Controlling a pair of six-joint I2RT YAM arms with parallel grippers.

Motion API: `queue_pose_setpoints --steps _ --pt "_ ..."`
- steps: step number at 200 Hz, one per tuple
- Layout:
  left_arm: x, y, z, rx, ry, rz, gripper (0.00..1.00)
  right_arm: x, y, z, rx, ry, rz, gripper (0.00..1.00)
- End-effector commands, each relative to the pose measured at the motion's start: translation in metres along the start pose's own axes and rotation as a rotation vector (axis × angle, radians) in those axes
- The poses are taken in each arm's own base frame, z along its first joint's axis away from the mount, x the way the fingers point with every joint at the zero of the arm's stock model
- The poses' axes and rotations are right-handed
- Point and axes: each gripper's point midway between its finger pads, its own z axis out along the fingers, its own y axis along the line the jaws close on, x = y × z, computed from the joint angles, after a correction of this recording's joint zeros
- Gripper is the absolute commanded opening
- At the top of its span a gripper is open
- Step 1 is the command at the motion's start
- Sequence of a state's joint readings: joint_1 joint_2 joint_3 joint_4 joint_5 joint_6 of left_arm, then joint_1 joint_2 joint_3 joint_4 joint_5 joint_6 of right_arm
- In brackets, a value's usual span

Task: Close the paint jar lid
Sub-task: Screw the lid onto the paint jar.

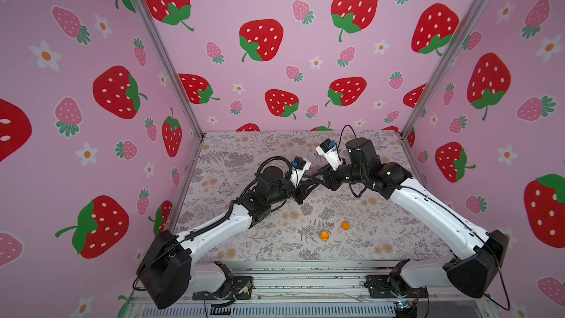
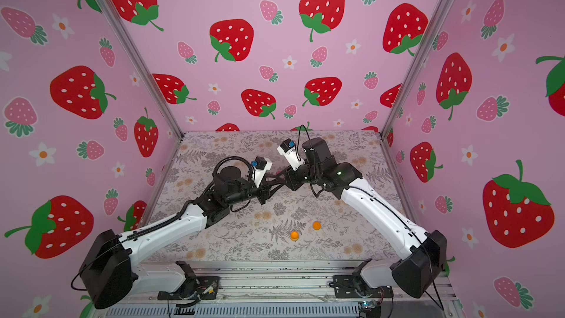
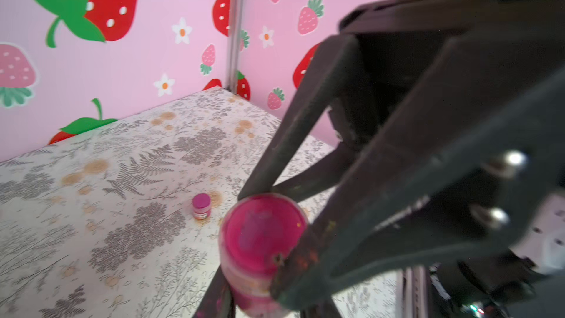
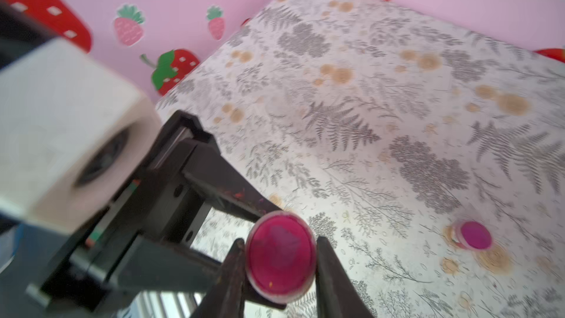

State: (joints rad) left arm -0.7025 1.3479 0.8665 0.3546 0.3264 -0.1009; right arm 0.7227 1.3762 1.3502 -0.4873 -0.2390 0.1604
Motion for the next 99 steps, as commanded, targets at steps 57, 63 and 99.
queue_pose_setpoints --steps 57,63,99 --pt "-0.052 0.009 0.015 -0.058 -0.145 0.046 0.18 -0.026 0.018 -0.023 0.058 -0.166 0.109 0.73" --pt "-0.05 0.006 0.01 -0.02 -0.147 0.035 0.18 -0.026 0.02 -0.033 0.041 -0.162 0.09 0.8" --pt "-0.036 -0.031 -0.021 0.19 -0.102 0.024 0.19 -0.024 0.022 -0.084 -0.101 -0.1 0.036 0.9"
